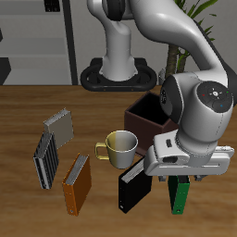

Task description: Place the green book into the left desk caddy's left compartment and place the black book into the left desk caddy's right compartment and place the orange book into the left desk caddy's right compartment

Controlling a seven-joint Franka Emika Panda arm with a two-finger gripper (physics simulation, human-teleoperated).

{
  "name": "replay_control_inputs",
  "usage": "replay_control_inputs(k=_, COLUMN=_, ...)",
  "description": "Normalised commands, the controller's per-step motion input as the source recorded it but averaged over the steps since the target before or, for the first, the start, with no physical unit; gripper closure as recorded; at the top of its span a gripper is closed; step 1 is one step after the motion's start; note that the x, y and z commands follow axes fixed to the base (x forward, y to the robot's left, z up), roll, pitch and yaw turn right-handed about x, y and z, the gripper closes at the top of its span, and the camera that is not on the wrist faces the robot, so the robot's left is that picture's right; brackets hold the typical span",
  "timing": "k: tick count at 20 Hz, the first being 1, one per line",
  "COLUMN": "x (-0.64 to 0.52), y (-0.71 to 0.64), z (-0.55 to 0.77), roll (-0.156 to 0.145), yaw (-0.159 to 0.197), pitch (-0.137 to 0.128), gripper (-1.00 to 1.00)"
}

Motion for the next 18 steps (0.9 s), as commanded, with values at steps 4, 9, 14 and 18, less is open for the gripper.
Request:
replay_control_inputs(k=4, x=0.0, y=0.19, z=-0.28, roll=0.056, yaw=0.018, pitch=0.054, gripper=-1.0)
replay_control_inputs(k=9, x=0.0, y=0.01, z=-0.17, roll=0.043, yaw=-0.001, pitch=0.034, gripper=1.0)
replay_control_inputs(k=14, x=-0.09, y=-0.07, z=-0.02, roll=-0.003, yaw=-0.01, pitch=0.001, gripper=1.0)
replay_control_inputs(k=18, x=-0.06, y=-0.1, z=0.24, roll=-0.005, yaw=-0.034, pitch=-0.015, gripper=1.0)
